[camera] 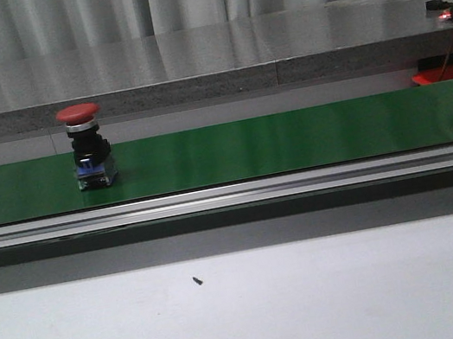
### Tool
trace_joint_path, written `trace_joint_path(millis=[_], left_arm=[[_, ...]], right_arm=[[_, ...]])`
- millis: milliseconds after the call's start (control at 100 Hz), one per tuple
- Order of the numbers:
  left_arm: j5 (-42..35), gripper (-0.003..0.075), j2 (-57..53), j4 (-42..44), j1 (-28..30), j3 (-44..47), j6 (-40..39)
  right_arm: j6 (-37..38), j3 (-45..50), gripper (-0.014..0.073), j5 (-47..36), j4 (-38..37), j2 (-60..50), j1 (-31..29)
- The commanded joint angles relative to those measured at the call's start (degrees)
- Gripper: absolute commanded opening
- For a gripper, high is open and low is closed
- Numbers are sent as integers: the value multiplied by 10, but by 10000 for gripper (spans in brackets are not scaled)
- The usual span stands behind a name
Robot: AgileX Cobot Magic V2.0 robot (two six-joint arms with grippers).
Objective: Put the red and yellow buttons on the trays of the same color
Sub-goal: 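Carry the red button over the red tray and lower it, then open the right gripper to release the button in the red tray, then move the right gripper back over the second red button on the belt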
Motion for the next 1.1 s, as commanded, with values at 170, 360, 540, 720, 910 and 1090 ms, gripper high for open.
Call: trace_joint_path(millis=[170,360,540,720,910,1090], left_arm=[[-43,-20,3,-14,-5,-17,1],[-43,-20,3,-14,-5,-17,1],[-43,-20,3,-14,-5,-17,1],[-43,-20,3,-14,-5,-17,1],[-43,-20,3,-14,-5,-17,1],[-43,-20,3,-14,-5,-17,1]], right_arm=[[-4,-18,555,-30,8,-46,-3],[-5,-18,539,-30,6,-71,-3],[-23,-17,539,-13,-2,-107,7],[-32,-11,539,5,-19,-145,39],[-43,56,539,-40,-22,-207,94],[-65,129,539,-58,-22,-268,141]])
